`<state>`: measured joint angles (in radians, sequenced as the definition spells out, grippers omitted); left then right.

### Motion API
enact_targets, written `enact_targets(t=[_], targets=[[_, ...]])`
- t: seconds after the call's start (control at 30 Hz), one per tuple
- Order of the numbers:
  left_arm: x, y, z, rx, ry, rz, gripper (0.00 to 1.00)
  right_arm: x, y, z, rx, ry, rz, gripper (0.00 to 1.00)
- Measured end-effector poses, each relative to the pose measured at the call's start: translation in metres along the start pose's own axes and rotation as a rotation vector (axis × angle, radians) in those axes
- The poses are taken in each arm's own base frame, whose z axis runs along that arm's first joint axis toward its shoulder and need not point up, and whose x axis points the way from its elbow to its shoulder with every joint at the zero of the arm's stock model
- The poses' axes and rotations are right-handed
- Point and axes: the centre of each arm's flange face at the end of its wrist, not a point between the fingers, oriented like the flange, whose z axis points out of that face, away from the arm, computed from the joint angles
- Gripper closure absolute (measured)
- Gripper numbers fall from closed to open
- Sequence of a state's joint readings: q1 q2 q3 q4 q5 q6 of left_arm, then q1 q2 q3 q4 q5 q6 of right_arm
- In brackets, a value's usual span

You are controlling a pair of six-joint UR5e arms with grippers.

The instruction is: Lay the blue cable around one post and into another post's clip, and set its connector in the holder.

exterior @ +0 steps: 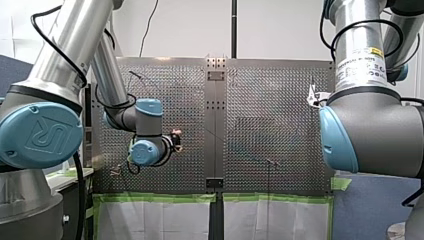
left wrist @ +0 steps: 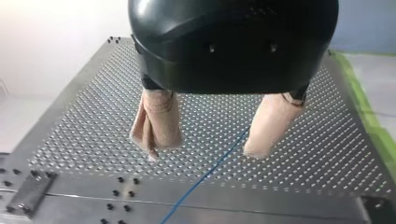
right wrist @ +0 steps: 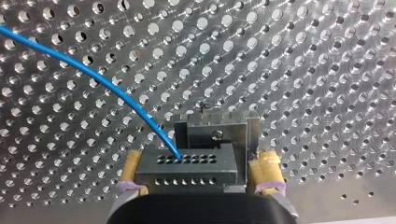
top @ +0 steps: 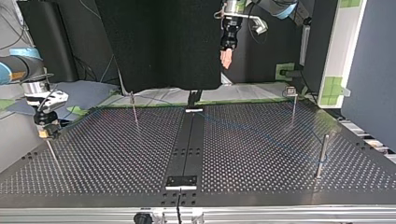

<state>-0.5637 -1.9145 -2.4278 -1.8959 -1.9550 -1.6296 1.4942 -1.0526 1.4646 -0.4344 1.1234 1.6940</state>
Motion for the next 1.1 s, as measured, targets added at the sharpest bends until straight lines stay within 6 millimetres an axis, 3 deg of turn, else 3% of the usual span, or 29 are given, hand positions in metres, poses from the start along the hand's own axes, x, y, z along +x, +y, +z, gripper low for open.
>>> enact_targets(t=[0.6,1.1], targets=[[-0.018,-0.004,0.016,-0.035,-0.168,-0.024,0.0,0.0,0.0,0.0,0.0,0.0,0.0,0.0],[-0.019,-0.004,0.017,-0.035,-0.179,-0.028,0.0,0.0,0.0,0.0,0.0,0.0,0.0,0.0]])
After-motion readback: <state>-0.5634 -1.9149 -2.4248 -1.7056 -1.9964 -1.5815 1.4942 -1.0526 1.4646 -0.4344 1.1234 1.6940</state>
